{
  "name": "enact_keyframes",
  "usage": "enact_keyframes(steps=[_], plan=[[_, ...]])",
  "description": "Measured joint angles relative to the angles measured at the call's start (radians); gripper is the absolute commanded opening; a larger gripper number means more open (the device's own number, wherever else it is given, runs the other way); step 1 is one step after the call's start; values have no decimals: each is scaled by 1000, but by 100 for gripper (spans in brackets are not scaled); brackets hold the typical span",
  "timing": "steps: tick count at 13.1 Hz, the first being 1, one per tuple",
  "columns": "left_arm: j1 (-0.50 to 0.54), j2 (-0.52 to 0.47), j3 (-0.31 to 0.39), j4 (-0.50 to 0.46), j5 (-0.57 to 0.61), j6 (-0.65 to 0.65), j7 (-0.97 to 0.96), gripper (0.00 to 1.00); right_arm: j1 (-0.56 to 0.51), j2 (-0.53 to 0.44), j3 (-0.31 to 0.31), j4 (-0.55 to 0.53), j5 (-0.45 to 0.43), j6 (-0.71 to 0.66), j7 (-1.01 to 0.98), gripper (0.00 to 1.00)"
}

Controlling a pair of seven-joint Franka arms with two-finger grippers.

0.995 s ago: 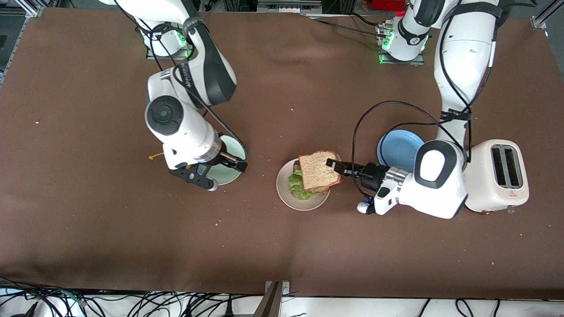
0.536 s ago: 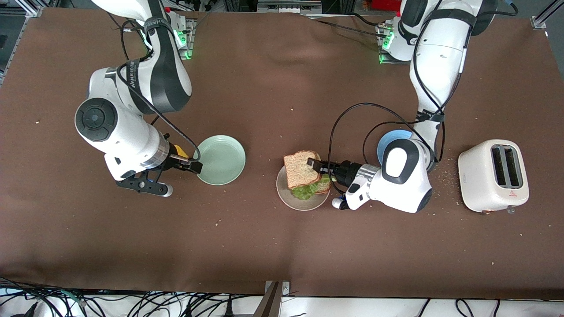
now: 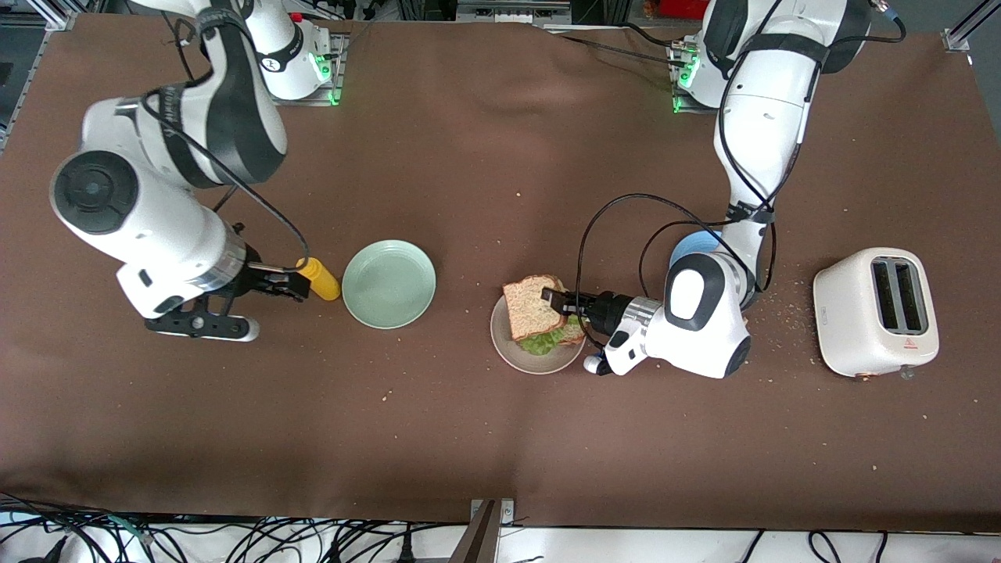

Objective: Make sandwich in beige plate with both arms
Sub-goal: 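Lay the bread slice on the lettuce while the right gripper withdraws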

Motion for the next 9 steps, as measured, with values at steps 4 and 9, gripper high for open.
enact_keyframes(steps=[4, 9], plan=[[0, 0, 5, 1, 83, 7, -5, 100, -214, -132, 147, -63, -19, -30, -27, 100], [13, -39, 34, 23, 265, 13, -121, 100, -383, -317, 312, -291, -152, 3, -109, 100]])
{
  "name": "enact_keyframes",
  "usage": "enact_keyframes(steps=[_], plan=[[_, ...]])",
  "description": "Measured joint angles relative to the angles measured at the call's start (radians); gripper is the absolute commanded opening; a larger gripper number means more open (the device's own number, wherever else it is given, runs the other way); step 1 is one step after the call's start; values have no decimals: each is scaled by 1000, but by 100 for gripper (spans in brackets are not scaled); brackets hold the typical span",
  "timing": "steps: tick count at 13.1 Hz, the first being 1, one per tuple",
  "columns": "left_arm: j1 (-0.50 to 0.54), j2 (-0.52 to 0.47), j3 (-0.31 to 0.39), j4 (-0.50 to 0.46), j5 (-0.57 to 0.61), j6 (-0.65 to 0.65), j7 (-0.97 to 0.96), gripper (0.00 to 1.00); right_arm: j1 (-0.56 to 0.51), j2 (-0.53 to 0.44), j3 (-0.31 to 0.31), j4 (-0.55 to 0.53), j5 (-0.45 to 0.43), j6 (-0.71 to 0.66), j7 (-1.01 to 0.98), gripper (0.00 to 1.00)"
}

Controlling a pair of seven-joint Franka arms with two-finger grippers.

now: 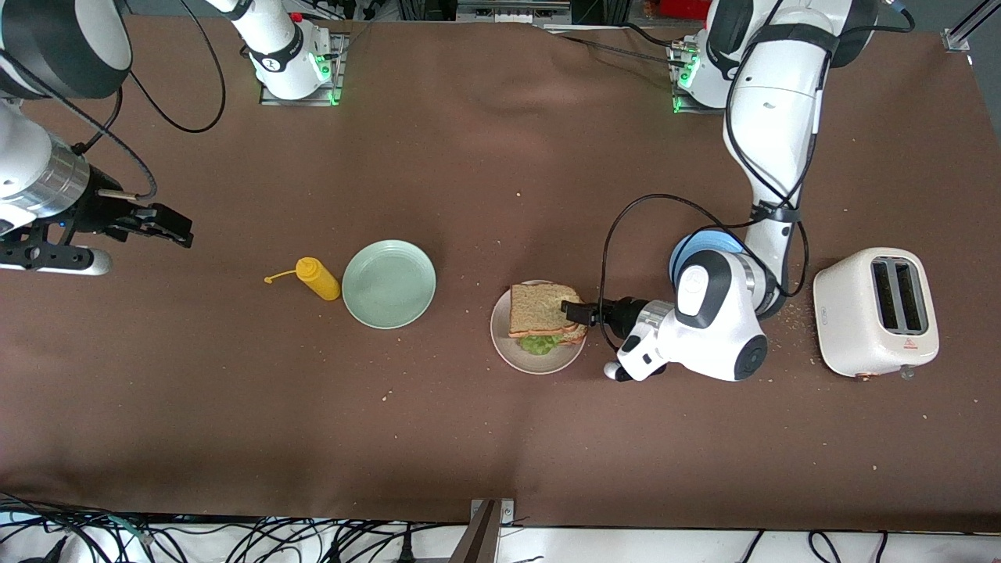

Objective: Make sandwich in beige plate with both arms

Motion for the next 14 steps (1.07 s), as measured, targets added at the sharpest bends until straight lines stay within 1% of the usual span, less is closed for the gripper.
enact_keyframes(steps=[2, 4, 6, 8, 10, 14], plan=[[40, -48, 21, 4, 134, -18, -14, 100, -16, -95, 18, -123, -8, 63, 0, 100], [93, -105, 38, 7, 314, -127, -17, 100, -18, -153, 19, -183, -8, 74, 0, 100], [144, -169, 47, 9, 455, -213, -17, 100, -20, -163, 19, -191, 21, 81, 0, 100], [190, -241, 49, 9, 548, -268, -17, 100, -22, -162, 17, -191, 43, 87, 0, 100], [209, -303, 49, 9, 650, -307, -17, 100, -27, -162, 16, -191, 43, 91, 0, 100], [219, -392, 49, 8, 750, -372, 26, 100, -28, -157, 16, -191, 43, 94, 0, 100]])
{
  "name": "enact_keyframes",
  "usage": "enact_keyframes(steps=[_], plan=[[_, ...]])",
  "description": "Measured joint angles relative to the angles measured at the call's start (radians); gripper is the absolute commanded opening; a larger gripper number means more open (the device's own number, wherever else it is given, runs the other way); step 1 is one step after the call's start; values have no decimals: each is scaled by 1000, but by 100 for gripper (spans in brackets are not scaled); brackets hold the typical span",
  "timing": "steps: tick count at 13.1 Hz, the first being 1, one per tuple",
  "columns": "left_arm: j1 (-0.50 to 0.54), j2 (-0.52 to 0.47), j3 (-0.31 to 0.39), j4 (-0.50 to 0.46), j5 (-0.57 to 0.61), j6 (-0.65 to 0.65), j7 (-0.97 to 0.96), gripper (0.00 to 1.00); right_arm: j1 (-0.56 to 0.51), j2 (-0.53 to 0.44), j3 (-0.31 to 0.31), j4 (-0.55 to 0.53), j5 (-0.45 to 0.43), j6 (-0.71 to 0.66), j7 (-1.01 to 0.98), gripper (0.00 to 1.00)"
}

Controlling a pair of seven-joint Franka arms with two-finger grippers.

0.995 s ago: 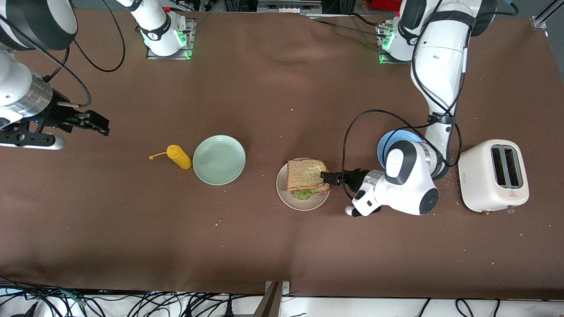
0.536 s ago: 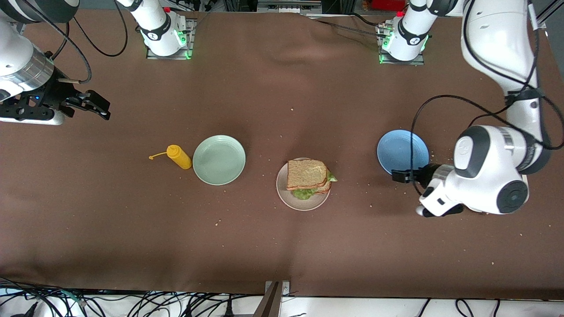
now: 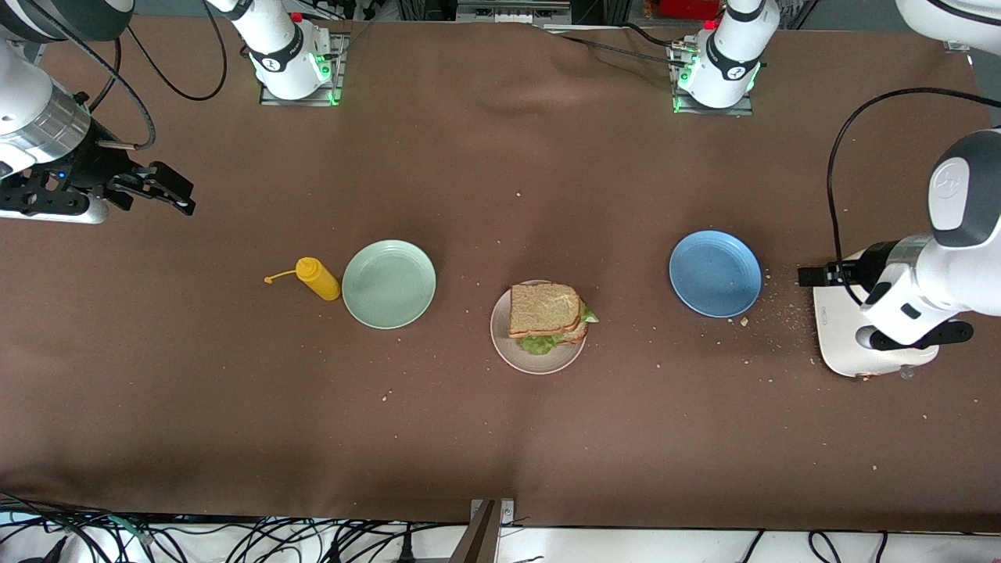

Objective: Make sandwich in beige plate with both arms

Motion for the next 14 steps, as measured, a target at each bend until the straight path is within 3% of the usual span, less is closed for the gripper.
enact_keyframes(steps=[5, 10, 14], plan=[[76, -93, -25, -36, 36, -15, 26, 100, 0, 8, 0, 0, 0, 1, 0, 100], [91, -290, -83, -261, 62, 141, 27, 100, 0, 16, 2, 1, -6, 8, -1, 100], [92, -406, -102, -336, 62, 162, 28, 100, 0, 17, 2, 2, -22, 10, -5, 100]])
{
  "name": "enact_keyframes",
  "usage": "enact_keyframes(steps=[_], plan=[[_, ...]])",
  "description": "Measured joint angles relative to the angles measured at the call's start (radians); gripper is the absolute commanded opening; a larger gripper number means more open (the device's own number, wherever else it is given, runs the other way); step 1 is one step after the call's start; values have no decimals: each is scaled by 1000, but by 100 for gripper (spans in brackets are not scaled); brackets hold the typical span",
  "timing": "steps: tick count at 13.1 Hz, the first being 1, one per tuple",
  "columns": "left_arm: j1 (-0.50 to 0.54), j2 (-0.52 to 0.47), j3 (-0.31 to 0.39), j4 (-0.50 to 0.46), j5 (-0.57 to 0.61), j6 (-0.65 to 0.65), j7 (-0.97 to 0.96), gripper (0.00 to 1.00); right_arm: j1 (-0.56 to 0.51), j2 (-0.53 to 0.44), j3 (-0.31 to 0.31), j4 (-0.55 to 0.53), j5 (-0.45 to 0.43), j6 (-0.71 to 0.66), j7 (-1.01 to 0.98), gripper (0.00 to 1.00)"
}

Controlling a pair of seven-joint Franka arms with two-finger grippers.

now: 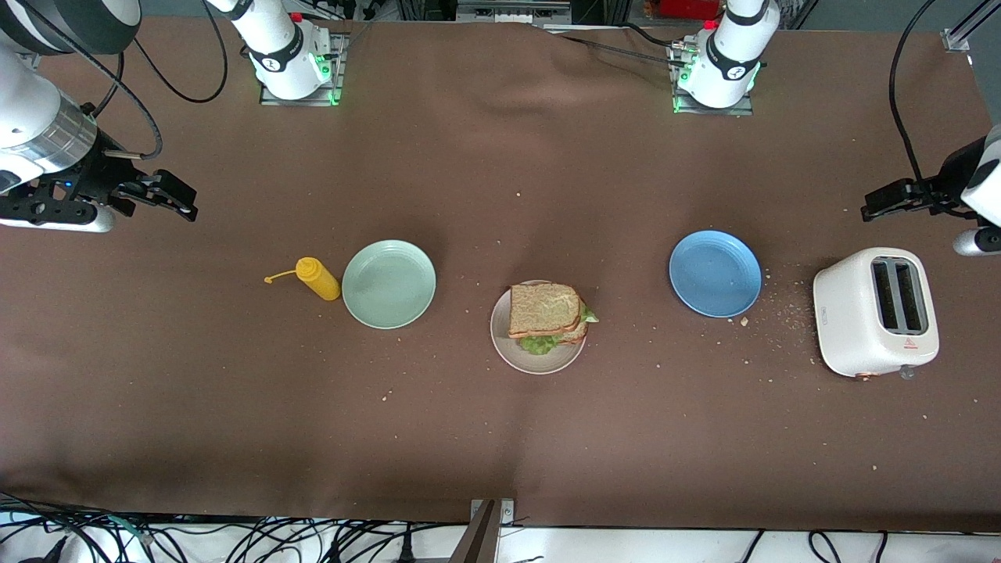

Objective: Make sandwich in beige plate with both arms

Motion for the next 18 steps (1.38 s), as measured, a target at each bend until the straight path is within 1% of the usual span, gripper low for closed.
enact_keyframes(steps=[2, 4, 6, 10, 18], plan=[[4, -27, -30, -13, 0, 9, 0, 100, 0, 0, 0, 0, -5, 0, -1, 100], [5, -33, -56, -22, 0, 56, -2, 100, 0, 0, 0, 0, -6, 0, -2, 100], [6, -33, -59, -32, -5, 84, -2, 100, 0, 0, 0, 0, -6, -1, -2, 100], [25, -33, -59, -38, -41, 93, -2, 100, 0, 0, 0, 0, -6, -1, -2, 100], [25, -33, -67, -39, -41, 93, -2, 100, 0, 1, 0, 0, -6, -2, -3, 100]])
